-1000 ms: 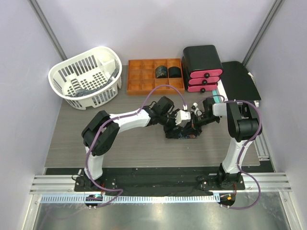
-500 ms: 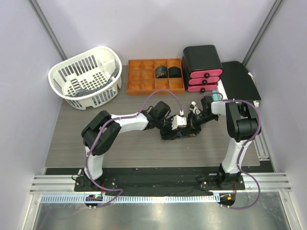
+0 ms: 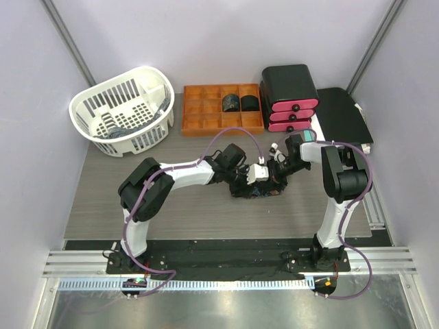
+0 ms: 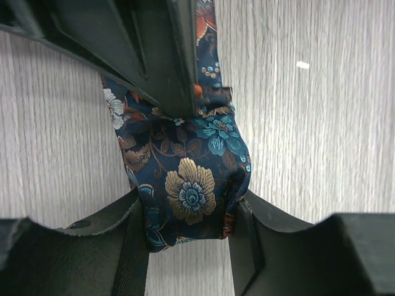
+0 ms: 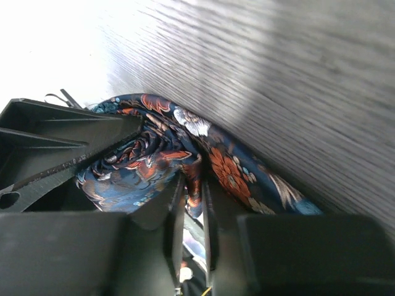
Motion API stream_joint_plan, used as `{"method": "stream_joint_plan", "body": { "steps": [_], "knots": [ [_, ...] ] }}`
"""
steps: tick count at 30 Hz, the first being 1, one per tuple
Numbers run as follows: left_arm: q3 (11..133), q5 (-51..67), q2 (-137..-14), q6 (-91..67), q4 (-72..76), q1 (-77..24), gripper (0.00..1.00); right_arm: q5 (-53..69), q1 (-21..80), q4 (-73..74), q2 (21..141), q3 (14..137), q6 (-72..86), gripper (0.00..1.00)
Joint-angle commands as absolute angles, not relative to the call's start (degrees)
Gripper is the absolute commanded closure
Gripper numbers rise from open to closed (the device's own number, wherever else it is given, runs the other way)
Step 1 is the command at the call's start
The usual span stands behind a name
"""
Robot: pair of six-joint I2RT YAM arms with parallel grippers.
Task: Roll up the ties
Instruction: Roll the tie at the center of the board.
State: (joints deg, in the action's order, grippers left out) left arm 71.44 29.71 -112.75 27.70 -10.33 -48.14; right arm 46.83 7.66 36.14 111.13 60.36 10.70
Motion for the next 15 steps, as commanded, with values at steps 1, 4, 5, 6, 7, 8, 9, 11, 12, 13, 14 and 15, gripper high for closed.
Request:
{"method": "stream_joint_plan", "body": {
  "steps": [1, 4, 5, 6, 7, 8, 9, 11, 12, 13, 14, 15],
  "knots": [
    [73.12, 27.78, -114.17, 32.69, -19.59, -48.16, 0.92, 38.76, 7.47, 33.92, 109.08, 62.31, 6.77, 0.75],
    [73.04, 27.42, -114.08, 33.57, -21.88, -48.25, 0.95, 41.13, 7.29, 33.93, 108.63, 62.14, 6.77, 0.70],
    [72.95, 27.33, -114.00, 33.75, -22.23, -48.25, 0.95, 42.00, 7.38, 33.58, 108.55, 61.62, 6.94, 0.70],
    [72.69, 27.25, -113.82, 33.66, -22.41, -48.16, 0.96, 43.49, 7.47, 33.23, 108.54, 61.26, 7.12, 0.69],
    [72.51, 27.33, -113.64, 33.84, -22.41, -48.16, 0.96, 43.68, 7.73, 32.79, 108.37, 60.91, 7.82, 0.70],
    [72.34, 27.25, -113.29, 33.75, -22.59, -48.16, 0.96, 43.86, 8.43, 31.39, 108.20, 60.04, 7.91, 0.73],
    [72.16, 27.33, -113.29, 34.01, -22.76, -48.16, 0.97, 43.94, 8.79, 30.59, 108.02, 59.68, 8.26, 0.75],
    [71.98, 27.77, -113.03, 34.10, -23.38, -47.99, 0.97, 43.60, 9.84, 28.84, 108.28, 58.89, 8.88, 0.85],
    [71.81, 28.12, -112.77, 34.36, -24.07, -47.73, 0.98, 43.16, 10.54, 28.22, 108.63, 58.71, 9.31, 0.89],
    [71.72, 28.39, -112.59, 34.37, -24.26, -47.55, 0.97, 42.28, 10.89, 27.78, 108.89, 58.45, 9.49, 0.95],
    [71.54, 28.74, -112.33, 34.45, -24.69, -47.20, 0.97, 41.84, 11.16, 26.64, 109.07, 58.19, 10.36, 0.96],
    [71.28, 28.83, -111.80, 34.54, -24.70, -46.94, 0.94, 41.49, 11.77, 26.20, 109.33, 58.01, 10.63, 0.97]
  ]
}}
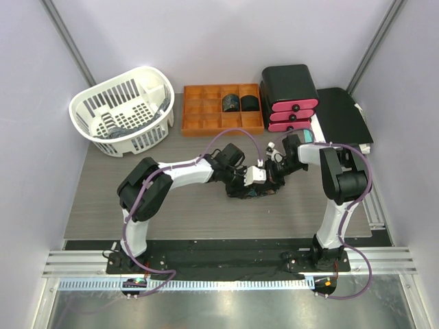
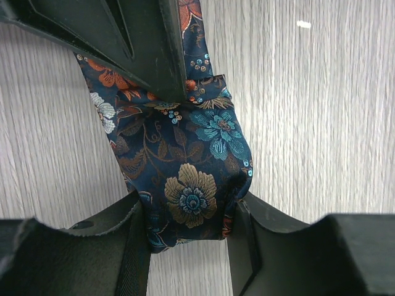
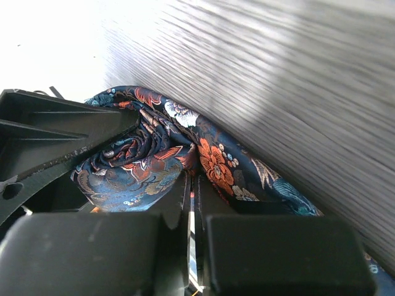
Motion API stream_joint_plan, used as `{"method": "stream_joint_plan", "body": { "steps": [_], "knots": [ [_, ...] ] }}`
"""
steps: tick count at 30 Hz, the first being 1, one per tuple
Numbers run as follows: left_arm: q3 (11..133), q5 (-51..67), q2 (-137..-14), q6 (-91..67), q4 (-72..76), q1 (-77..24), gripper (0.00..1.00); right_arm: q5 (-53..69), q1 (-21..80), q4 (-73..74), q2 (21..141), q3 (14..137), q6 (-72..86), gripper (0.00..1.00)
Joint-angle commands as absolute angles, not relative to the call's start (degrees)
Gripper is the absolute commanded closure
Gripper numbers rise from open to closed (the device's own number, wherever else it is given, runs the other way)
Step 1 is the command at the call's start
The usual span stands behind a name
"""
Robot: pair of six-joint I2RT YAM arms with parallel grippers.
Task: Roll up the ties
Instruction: Roll the tie at the center of the board.
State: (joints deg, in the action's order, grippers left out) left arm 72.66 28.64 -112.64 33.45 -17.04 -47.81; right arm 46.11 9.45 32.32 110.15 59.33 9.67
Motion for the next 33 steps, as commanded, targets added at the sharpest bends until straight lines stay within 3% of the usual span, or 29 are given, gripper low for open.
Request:
{"method": "stream_joint_plan", "body": {
  "steps": [1, 3, 5, 6, 33],
  "knots": [
    [71.02, 29.00, -111.45, 34.37, -24.61, -46.67, 0.89, 41.05, 12.13, 25.84, 109.68, 58.01, 10.98, 0.99],
    [70.40, 29.09, -110.40, 33.14, -23.39, -45.97, 0.68, 39.56, 13.00, 25.32, 110.04, 57.92, 11.77, 0.99],
    [68.91, 29.00, -108.03, 30.16, -19.44, -45.35, 0.54, 37.72, 14.15, 24.96, 110.65, 57.75, 12.13, 0.99],
    [67.95, 28.83, -107.23, 29.36, -17.86, -45.26, 0.53, 37.27, 14.50, 25.05, 110.92, 57.83, 12.39, 0.99],
    [76.37, 27.52, -116.36, 16.35, -5.45, -48.69, 0.55, 36.47, 17.14, 24.35, 115.40, 58.36, 15.55, 0.99]
  ]
}}
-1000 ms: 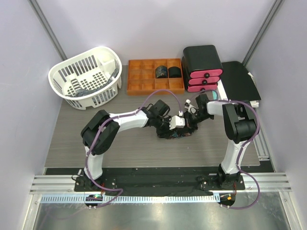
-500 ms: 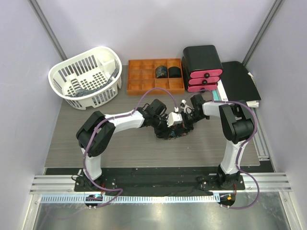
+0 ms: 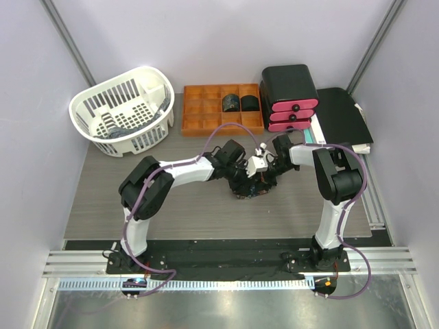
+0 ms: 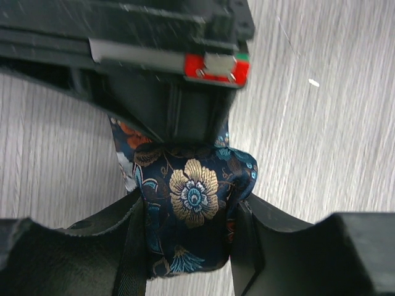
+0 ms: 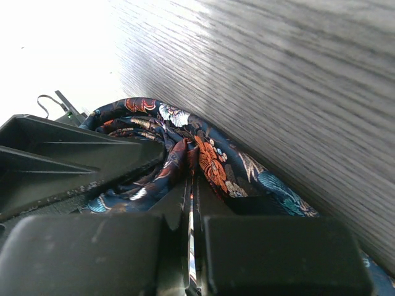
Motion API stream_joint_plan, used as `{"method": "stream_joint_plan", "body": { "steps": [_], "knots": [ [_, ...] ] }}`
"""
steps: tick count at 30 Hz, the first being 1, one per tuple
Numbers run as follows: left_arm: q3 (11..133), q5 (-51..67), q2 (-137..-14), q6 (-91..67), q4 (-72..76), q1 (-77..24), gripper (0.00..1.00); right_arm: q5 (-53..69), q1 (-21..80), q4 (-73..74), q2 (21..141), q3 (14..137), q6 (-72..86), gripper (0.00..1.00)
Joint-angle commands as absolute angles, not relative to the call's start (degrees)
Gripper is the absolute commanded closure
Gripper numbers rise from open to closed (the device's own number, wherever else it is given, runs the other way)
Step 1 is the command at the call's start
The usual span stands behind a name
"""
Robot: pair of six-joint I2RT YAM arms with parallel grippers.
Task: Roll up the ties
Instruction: Roll the tie at the center of the board.
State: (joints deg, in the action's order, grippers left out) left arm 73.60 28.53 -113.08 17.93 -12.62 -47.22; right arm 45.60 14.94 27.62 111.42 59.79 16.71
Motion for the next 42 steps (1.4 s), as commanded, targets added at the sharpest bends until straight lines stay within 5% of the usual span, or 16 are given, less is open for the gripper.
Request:
{"method": "stream_joint_plan", "body": {
  "steps": [1, 7, 14, 30, 35, 42],
  "knots": [
    [76.55, 27.07, -117.32, 16.35, -5.54, -48.95, 0.55, 36.74, 17.14, 24.17, 115.31, 58.27, 15.64, 0.99],
    [77.26, 20.76, -119.62, 20.91, -12.82, -49.66, 0.65, 41.48, 16.88, 23.30, 113.12, 58.10, 17.14, 0.99],
    [78.47, 16.09, -121.80, 27.24, -24.51, -51.15, 0.66, 47.90, 12.22, 26.71, 110.04, 59.85, 16.70, 0.96],
    [85.43, 13.89, -130.34, 30.14, -36.12, -51.15, 0.66, 56.59, 1.85, 43.94, 107.84, 67.41, 5.98, 0.74],
    [86.40, 14.06, -131.31, 30.23, -37.09, -51.15, 0.64, 60.90, 1.76, 43.42, 106.44, 67.15, 6.68, 0.56],
    [87.10, 14.41, -131.84, 30.06, -37.44, -51.07, 0.62, 61.88, 3.42, 41.31, 106.26, 64.08, 7.64, 0.52]
  ]
}}
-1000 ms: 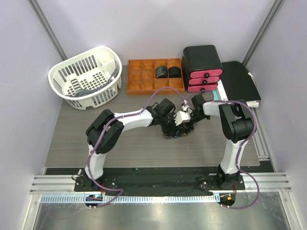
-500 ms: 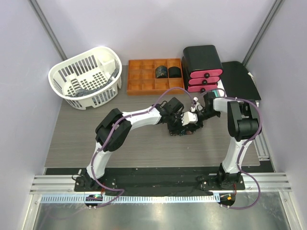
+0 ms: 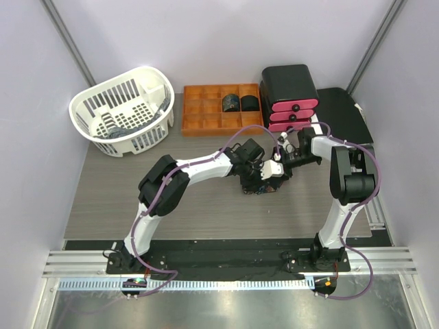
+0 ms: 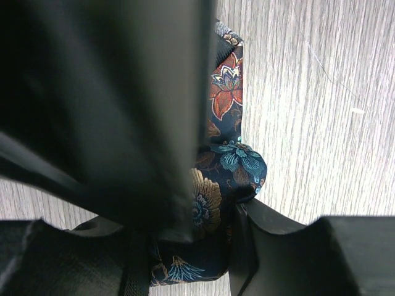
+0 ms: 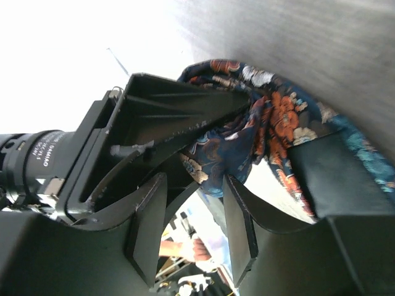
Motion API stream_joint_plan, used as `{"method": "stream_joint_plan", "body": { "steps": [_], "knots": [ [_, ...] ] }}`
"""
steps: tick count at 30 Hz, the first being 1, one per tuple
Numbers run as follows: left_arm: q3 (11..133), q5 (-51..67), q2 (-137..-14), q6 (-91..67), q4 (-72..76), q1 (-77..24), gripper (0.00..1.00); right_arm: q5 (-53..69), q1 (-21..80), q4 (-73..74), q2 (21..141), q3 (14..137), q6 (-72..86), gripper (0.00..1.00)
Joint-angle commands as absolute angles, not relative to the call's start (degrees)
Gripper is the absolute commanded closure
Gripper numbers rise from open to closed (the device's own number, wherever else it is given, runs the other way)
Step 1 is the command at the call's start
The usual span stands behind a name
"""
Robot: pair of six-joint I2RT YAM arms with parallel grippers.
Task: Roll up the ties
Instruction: Roll the tie at the center of the board.
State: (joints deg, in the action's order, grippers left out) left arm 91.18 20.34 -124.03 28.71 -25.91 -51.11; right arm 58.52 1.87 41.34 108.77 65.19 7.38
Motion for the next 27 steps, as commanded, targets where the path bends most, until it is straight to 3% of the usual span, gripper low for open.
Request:
{"method": "stream_joint_plan", "body": {
  "steps": [1, 4, 7, 11, 14, 27],
  "knots": [
    [87.10, 14.59, -131.84, 30.23, -37.44, -51.06, 0.61, 60.66, 3.78, 40.44, 106.26, 63.29, 7.47, 0.53],
    [87.36, 14.85, -131.84, 30.32, -37.62, -50.98, 0.61, 58.02, 5.27, 38.15, 107.39, 62.14, 7.21, 0.56],
    [87.54, 15.29, -131.66, 30.50, -37.88, -50.89, 0.61, 54.59, 5.62, 36.48, 108.63, 61.96, 7.38, 0.67],
    [87.36, 16.08, -130.87, 30.94, -38.06, -50.28, 0.60, 48.97, 5.62, 35.33, 108.90, 62.31, 7.65, 0.89],
    [87.54, 17.22, -129.99, 31.20, -37.97, -49.84, 0.58, 45.10, 5.62, 35.24, 108.98, 62.58, 7.38, 0.99],
    [87.98, 23.28, -123.67, 28.66, -32.26, -48.96, 0.48, 35.34, 5.54, 34.19, 111.18, 62.67, 7.38, 0.99]
  ]
}}
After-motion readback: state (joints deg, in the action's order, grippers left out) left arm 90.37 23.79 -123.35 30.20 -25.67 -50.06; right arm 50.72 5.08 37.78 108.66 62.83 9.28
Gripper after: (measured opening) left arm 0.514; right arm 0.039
